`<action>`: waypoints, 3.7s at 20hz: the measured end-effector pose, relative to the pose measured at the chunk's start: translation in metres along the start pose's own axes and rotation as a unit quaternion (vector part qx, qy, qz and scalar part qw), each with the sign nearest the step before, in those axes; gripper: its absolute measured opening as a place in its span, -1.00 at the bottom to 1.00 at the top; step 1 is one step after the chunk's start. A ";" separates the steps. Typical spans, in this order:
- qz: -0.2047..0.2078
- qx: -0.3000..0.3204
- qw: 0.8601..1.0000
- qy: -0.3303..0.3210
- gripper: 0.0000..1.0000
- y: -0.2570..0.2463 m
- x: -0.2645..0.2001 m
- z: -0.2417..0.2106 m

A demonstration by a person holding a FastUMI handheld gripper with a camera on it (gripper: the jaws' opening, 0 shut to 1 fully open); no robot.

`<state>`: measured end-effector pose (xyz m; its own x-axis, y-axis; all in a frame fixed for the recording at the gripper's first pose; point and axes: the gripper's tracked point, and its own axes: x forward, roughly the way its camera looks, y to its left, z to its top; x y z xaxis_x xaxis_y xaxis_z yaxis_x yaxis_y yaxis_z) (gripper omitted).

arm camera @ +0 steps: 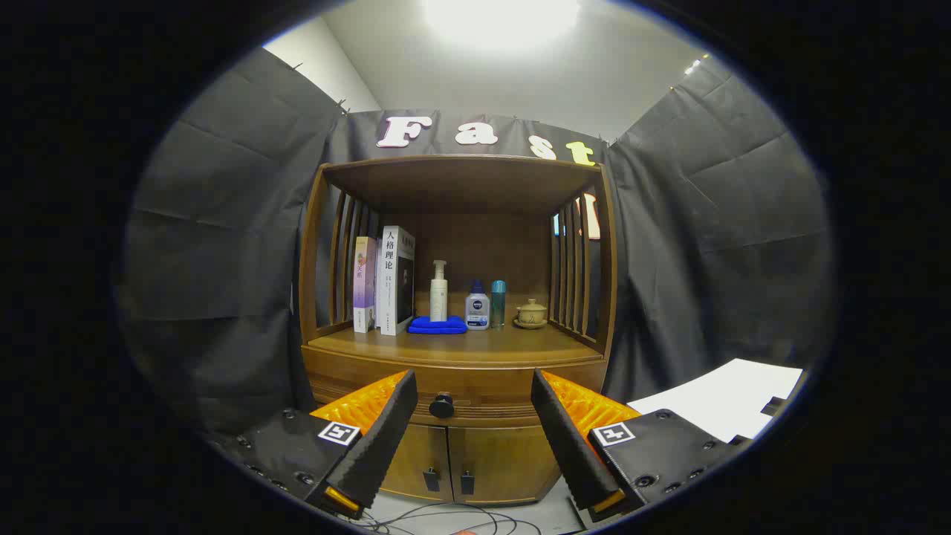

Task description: Pull open the drawer, take out the items inside it, and place them on the countertop above the cabinet.

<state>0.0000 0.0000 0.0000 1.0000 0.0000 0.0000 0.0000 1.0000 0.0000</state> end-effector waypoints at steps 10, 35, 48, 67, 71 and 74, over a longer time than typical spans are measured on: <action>0.006 -0.002 1.000 0.000 0.95 0.002 0.001 -0.002; 0.010 -0.010 1.000 -0.003 0.95 0.001 0.049 -0.003; 0.022 -0.008 0.997 0.071 0.96 0.027 0.143 -0.079; 0.057 -0.007 0.987 0.150 0.04 0.052 0.186 -0.160; 0.056 -0.023 0.986 0.155 0.04 0.053 0.187 -0.165; 0.057 -0.015 0.986 0.155 -0.06 0.052 0.186 -0.164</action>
<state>0.1860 0.0522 -0.1644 0.9452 0.1071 -0.3084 -0.1165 0.9931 -0.0122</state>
